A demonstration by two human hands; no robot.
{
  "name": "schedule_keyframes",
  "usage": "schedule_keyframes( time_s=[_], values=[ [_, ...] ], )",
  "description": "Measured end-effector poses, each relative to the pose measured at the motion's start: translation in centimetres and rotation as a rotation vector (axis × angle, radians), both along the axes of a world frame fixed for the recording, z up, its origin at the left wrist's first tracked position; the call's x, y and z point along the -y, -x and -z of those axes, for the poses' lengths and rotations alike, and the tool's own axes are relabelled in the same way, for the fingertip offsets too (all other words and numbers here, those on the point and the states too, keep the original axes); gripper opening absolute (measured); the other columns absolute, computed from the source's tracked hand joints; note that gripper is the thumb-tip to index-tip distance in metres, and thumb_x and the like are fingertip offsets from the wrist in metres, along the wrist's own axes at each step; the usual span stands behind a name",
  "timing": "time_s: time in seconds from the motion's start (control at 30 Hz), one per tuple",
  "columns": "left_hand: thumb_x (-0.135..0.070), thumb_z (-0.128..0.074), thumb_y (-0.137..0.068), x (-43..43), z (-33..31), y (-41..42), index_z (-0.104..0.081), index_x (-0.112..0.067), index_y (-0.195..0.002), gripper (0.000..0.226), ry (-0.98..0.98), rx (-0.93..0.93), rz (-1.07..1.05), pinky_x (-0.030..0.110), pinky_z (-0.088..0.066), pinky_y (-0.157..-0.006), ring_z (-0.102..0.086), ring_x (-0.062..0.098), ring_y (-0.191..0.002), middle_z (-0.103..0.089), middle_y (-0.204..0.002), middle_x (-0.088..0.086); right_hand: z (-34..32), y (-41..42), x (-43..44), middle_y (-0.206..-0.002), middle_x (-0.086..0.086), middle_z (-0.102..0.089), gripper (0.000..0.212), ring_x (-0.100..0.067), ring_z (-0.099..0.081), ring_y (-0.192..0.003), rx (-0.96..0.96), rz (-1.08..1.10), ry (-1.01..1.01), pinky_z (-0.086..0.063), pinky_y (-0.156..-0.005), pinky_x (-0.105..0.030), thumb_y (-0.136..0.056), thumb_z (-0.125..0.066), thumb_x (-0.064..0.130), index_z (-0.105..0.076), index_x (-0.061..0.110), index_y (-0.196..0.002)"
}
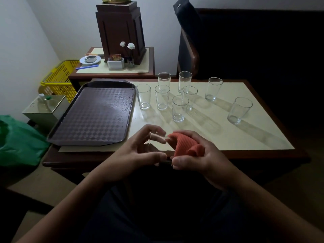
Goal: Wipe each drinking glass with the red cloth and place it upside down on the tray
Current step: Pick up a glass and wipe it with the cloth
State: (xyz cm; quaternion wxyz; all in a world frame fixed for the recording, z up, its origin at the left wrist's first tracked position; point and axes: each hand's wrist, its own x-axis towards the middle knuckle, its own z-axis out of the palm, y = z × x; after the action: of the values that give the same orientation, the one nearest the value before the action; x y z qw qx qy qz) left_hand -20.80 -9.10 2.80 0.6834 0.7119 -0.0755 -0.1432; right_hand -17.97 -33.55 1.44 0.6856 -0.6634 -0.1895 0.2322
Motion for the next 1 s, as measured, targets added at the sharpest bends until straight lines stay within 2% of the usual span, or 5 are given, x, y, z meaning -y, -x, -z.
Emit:
schedule_keyframes(
  time_s=[0.07,0.3,0.53,0.77,1.0],
  values=[
    [-0.02,-0.081,-0.081,0.2,0.0,0.1,-0.055,-0.015,-0.128,0.054,-0.016,0.051,-0.009,0.041,-0.057,-0.077,-0.067,0.037,-0.083,-0.064,-0.124,0.02,0.2,0.0,-0.3,-0.129,-0.007,-0.067,0.062,-0.023,-0.073,-0.105,-0.106,-0.023,-0.083,-0.063,-0.095,-0.043,-0.076,-0.092,0.005,-0.07,0.028,-0.13],
    [-0.051,-0.069,-0.084,0.9,0.8,-0.3,-0.046,-0.011,-0.128,0.064,0.23,-0.49,0.0,0.025,-0.047,-0.045,-0.065,0.031,-0.059,-0.068,-0.107,0.029,1.2,0.3,-0.3,-0.149,-0.006,-0.054,0.075,-0.018,-0.054,-0.14,0.99,0.07,0.335,-0.046,-0.112,-0.025,-0.076,-0.095,0.009,-0.062,0.017,-0.143],
    [-0.027,-0.08,-0.084,1.0,0.3,-0.2,-0.06,-0.016,-0.121,0.043,0.0,-0.061,-0.165,0.032,-0.057,-0.064,-0.063,0.032,-0.078,-0.066,-0.115,0.016,1.2,-0.5,-0.3,-0.123,0.001,-0.075,0.058,-0.025,-0.074,-0.111,-0.271,-0.034,-0.095,-0.062,-0.092,-0.04,-0.076,-0.092,0.008,-0.072,0.026,-0.127],
    [-0.049,-0.064,-0.094,1.6,0.9,-0.1,-0.043,0.0,-0.145,0.073,0.476,-0.723,-0.17,0.023,-0.044,-0.035,-0.057,0.028,-0.051,-0.066,-0.087,0.027,1.9,0.0,-0.5,-0.159,-0.017,-0.044,0.075,-0.029,-0.046,-0.149,1.131,0.182,0.358,-0.044,-0.119,-0.033,-0.085,-0.091,0.033,-0.057,0.011,-0.147],
    [-0.028,-0.082,-0.083,3.7,0.5,0.4,-0.05,-0.011,-0.12,0.052,0.46,-0.334,-0.279,0.032,-0.057,-0.063,-0.065,0.027,-0.07,-0.065,-0.103,0.023,1.3,1.2,-1.7,-0.133,0.006,-0.071,0.053,-0.008,-0.071,-0.119,0.157,0.406,-0.047,-0.057,-0.097,-0.029,-0.096,-0.069,0.039,-0.057,0.033,-0.148]
  ],
)
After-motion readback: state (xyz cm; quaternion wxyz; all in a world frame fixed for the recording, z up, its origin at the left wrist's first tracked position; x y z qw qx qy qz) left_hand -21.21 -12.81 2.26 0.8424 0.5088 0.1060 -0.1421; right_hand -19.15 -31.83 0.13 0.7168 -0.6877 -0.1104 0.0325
